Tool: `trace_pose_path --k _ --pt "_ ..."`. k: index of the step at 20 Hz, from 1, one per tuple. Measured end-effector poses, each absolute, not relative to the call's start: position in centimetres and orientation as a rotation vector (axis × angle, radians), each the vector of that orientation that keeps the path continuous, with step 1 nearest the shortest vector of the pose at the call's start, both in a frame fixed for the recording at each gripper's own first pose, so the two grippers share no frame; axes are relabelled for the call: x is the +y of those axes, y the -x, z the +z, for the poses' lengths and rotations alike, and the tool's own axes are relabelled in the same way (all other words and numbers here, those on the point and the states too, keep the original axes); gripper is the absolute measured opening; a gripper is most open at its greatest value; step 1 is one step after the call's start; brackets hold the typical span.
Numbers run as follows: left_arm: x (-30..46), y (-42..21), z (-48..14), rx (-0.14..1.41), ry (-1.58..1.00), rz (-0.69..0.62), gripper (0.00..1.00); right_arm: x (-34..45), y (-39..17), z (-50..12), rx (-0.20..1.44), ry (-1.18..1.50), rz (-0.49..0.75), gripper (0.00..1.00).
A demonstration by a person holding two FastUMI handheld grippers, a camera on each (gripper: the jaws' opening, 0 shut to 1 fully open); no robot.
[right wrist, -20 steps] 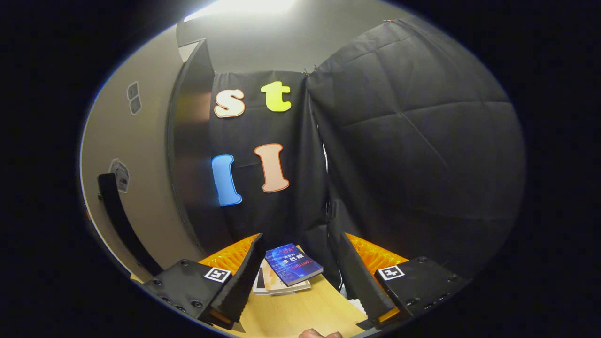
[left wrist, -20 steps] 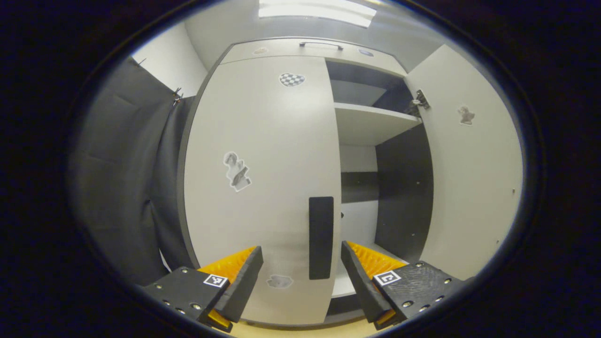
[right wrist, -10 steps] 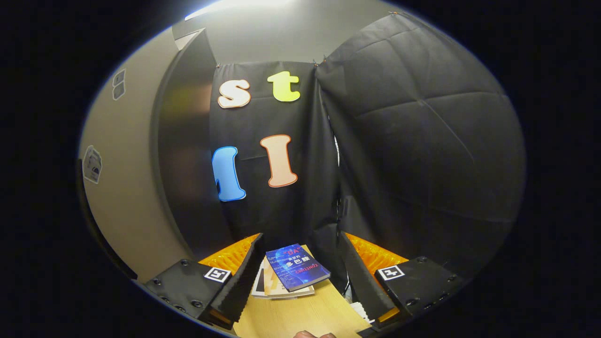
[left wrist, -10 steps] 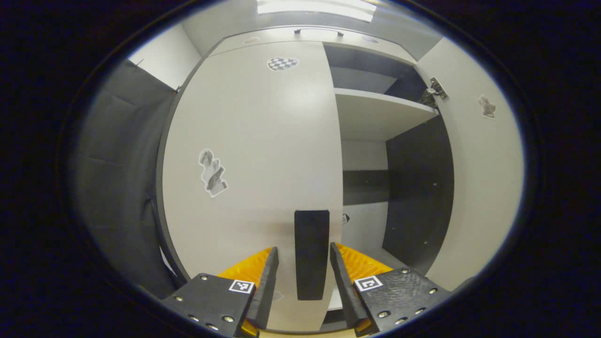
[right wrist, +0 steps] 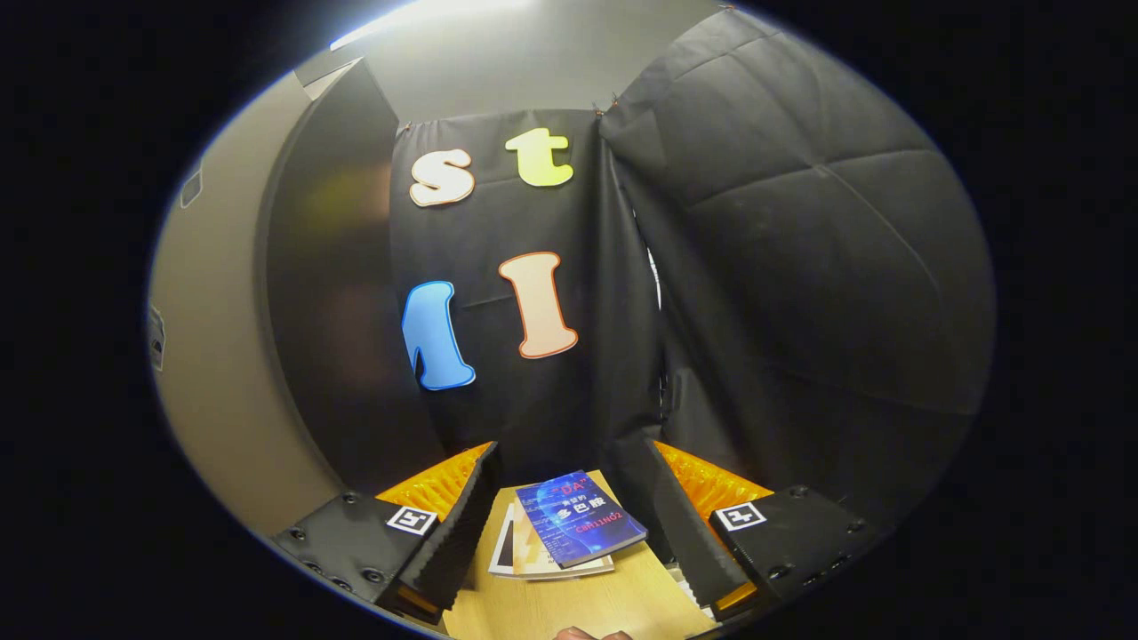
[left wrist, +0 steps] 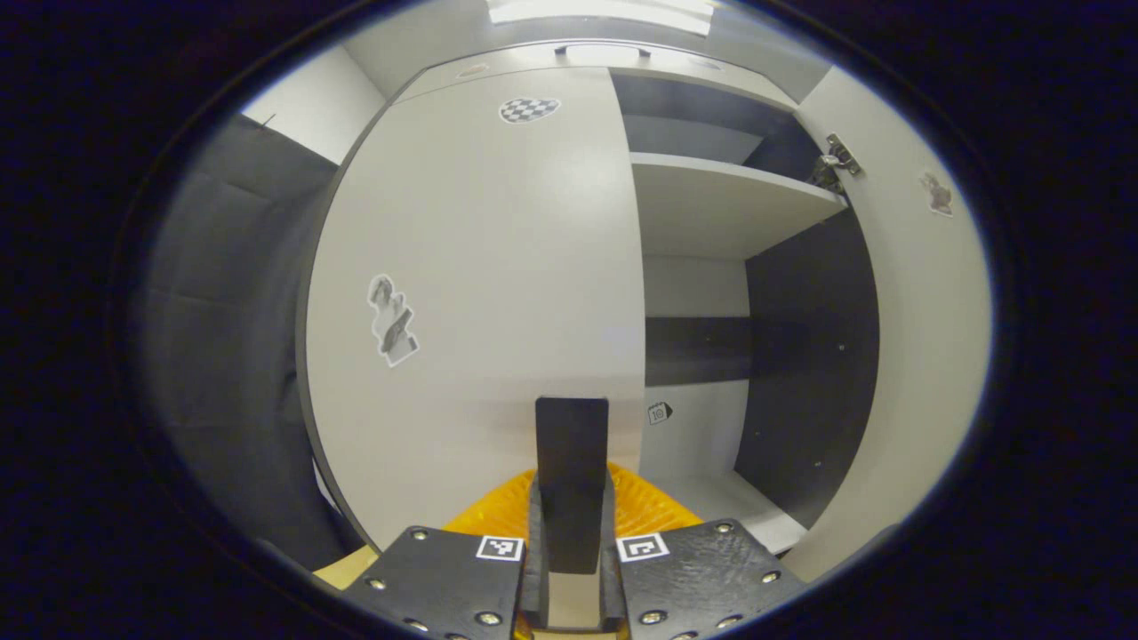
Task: Open the right door of the double-door shoe cabinet with the right hand, and open the left door with the left hand.
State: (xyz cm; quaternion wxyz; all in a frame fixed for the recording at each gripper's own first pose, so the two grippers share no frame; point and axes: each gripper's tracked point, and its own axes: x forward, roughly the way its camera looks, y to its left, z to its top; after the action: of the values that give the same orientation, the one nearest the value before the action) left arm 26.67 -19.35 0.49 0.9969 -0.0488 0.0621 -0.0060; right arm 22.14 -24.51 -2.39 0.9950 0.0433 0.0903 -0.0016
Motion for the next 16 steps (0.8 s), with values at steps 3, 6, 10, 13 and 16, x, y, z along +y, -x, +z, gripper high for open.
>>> trace_pose_path --k 3,6,10,13,16 --pt "-19.4 -26.5 0.6 0.120 0.115 -0.005 0.11 -23.6 -23.0 -2.2 0.182 -0.085 0.031 0.98" --pt "-19.3 -26.6 0.4 0.123 0.120 -0.017 0.04 -22.7 -23.6 -2.1 0.185 -0.076 0.059 0.98" --pt "-19.3 -26.3 0.3 0.121 0.118 -0.026 0.04 -21.9 -22.9 -1.6 0.173 -0.069 0.072 0.98" --pt "-19.2 -25.4 0.5 0.115 0.134 -0.059 0.04 -21.3 -21.2 -1.6 0.168 -0.059 0.063 0.98" --pt "-18.7 -23.4 1.3 0.099 0.144 -0.106 0.04 -21.1 -19.2 -1.5 0.176 -0.049 0.029 0.98"
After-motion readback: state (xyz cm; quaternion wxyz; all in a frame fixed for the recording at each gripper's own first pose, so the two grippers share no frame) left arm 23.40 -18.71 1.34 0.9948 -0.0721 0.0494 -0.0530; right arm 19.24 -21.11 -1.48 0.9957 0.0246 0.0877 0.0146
